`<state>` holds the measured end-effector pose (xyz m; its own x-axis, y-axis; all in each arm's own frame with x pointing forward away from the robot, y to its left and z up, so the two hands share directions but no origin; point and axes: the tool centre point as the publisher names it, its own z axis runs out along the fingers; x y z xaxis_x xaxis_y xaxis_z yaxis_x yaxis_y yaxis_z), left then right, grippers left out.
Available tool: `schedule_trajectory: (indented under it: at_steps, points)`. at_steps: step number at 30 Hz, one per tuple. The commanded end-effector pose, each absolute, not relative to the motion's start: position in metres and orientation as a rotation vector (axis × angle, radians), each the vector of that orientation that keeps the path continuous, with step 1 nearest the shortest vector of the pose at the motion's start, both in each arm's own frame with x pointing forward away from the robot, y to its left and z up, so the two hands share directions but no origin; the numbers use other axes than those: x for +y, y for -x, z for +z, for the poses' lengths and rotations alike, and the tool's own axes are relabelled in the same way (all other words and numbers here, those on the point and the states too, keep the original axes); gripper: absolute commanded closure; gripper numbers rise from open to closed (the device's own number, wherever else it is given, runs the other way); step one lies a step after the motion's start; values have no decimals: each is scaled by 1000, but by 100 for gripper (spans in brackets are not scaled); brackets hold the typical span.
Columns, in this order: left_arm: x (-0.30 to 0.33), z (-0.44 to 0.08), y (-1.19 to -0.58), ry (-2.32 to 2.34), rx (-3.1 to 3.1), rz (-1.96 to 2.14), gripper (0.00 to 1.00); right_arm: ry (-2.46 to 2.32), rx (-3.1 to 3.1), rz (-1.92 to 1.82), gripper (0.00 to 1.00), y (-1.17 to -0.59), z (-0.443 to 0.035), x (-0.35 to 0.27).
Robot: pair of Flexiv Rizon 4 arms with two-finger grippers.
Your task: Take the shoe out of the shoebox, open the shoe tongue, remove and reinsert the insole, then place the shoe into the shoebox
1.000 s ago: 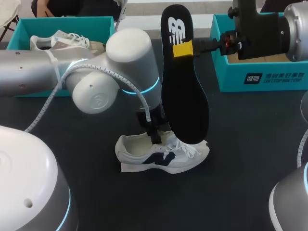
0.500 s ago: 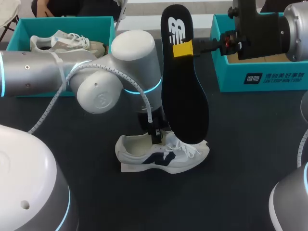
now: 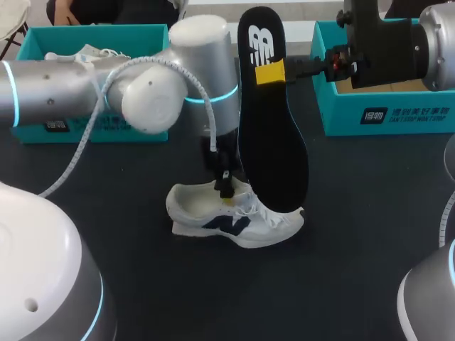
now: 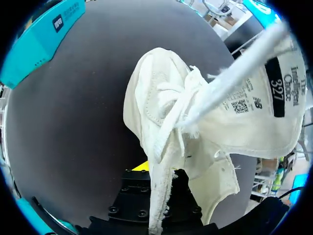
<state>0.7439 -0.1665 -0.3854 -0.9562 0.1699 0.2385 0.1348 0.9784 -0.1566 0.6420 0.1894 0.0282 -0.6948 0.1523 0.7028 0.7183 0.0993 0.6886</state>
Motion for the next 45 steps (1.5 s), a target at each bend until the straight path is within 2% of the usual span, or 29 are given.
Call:
schedule_trajectory:
  at_steps: [1,17,18,23,30,36,45]
  points:
    - [-175,-368,-758,303,-2809,56,100,848,-1924,-1630,100,-644,28,194]
    - [-175,-368,-758,303,-2809,56,100,848,-1924,-1630,100,-644,28,194]
    - [-180,-368,-755,495,-2758,-96,100,848,-1924,-1630,100,-644,28,194]
    - [-183,-372,-753,1240,-2330,-185,100,848,-1924,-1630,100,-644,28,194]
    - [-184,-364,-756,1804,-1972,-284,100,848,-1924,-1630,100,-644,28,194]
    - [-185,-356,-764,2058,-1841,-303,100,848,-1924,-1630,100,-644,28,194]
    - [-185,-356,-764,2058,-1841,-303,100,848,-1924,-1630,100,-644,28,194]
